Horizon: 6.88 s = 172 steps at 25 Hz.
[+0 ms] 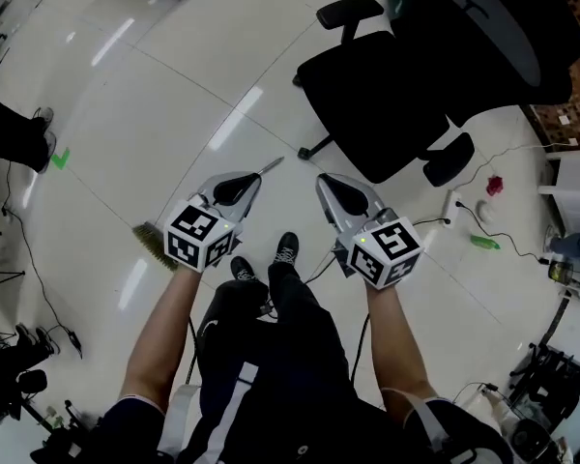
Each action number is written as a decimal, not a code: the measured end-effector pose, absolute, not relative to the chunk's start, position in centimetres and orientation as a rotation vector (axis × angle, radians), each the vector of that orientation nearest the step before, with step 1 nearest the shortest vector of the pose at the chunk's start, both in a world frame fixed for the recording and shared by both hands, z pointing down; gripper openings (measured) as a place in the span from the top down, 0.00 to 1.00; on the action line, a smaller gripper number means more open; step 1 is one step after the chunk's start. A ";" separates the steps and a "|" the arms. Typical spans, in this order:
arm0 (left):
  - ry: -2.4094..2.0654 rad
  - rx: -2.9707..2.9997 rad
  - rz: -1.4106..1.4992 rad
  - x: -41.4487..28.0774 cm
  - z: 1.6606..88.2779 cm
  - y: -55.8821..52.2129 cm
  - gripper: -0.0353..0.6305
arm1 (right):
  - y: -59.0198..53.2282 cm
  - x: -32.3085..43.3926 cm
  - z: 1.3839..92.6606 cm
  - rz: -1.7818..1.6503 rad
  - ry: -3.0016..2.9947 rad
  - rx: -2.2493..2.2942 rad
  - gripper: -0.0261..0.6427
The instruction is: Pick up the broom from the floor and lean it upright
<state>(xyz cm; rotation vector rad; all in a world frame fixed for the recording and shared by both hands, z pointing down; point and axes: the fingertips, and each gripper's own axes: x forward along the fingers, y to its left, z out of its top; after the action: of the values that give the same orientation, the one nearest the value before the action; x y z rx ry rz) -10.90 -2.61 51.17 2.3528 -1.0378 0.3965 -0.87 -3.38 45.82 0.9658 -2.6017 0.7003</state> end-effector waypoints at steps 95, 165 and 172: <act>-0.903 2.565 0.787 -11.1 63.0 -13.6 0.82 | -6.7 -0.9 48.8 0.763 -2.244 1.449 0.96; -0.795 2.598 0.509 11.7 49.2 -23.6 0.88 | -18.0 17.5 42.3 0.702 -2.442 1.563 0.96; -0.735 2.683 0.277 11.1 40.1 -21.6 0.94 | -17.9 16.6 37.9 0.583 -2.465 1.678 0.96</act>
<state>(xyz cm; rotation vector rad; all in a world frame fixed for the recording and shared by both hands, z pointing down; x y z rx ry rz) 11.10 -21.61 40.15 2.6826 -0.7345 0.2769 16.61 -17.90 37.88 1.6782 -2.4653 0.5826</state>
